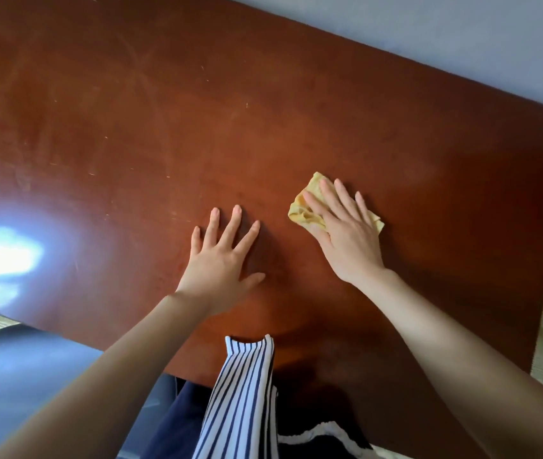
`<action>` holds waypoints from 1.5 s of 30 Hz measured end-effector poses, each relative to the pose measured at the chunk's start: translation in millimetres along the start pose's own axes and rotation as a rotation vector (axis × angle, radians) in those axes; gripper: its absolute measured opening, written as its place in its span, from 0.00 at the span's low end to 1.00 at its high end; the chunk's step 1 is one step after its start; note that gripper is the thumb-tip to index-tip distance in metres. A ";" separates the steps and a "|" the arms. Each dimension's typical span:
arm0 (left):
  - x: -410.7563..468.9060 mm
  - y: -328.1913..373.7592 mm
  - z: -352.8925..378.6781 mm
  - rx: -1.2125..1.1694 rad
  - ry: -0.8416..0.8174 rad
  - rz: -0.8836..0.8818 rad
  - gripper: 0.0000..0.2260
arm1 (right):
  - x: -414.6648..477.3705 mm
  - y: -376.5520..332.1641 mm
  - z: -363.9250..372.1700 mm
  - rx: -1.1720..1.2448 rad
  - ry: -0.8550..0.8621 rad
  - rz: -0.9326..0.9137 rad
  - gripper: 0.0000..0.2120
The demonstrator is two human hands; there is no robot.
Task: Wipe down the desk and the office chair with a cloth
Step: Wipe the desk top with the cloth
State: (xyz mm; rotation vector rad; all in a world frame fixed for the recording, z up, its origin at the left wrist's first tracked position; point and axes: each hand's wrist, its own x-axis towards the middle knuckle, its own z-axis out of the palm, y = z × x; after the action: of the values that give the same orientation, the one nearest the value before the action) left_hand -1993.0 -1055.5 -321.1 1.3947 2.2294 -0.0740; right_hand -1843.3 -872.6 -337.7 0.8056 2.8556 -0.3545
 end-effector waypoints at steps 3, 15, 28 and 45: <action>1.9 -2.0 0.3 0.012 -0.010 -0.001 0.36 | 50.0 9.4 -6.4 0.001 0.059 0.100 0.24; -9.5 -15.1 -5.4 -0.100 0.190 -0.192 0.31 | 146.9 -38.9 -15.4 -0.007 0.086 0.056 0.23; -16.7 -27.3 -16.7 -0.280 0.217 -0.354 0.30 | -19.5 -87.7 28.8 0.043 0.051 -0.473 0.21; 77.5 14.4 -42.5 0.040 0.035 -0.092 0.56 | 8.1 81.7 -9.2 0.116 0.263 0.057 0.27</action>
State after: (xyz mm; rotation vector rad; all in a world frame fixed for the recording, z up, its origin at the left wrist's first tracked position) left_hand -2024.0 -971.7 -315.2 1.3239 2.3326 -0.1274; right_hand -1807.6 -798.6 -345.6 1.0236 3.0674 -0.4403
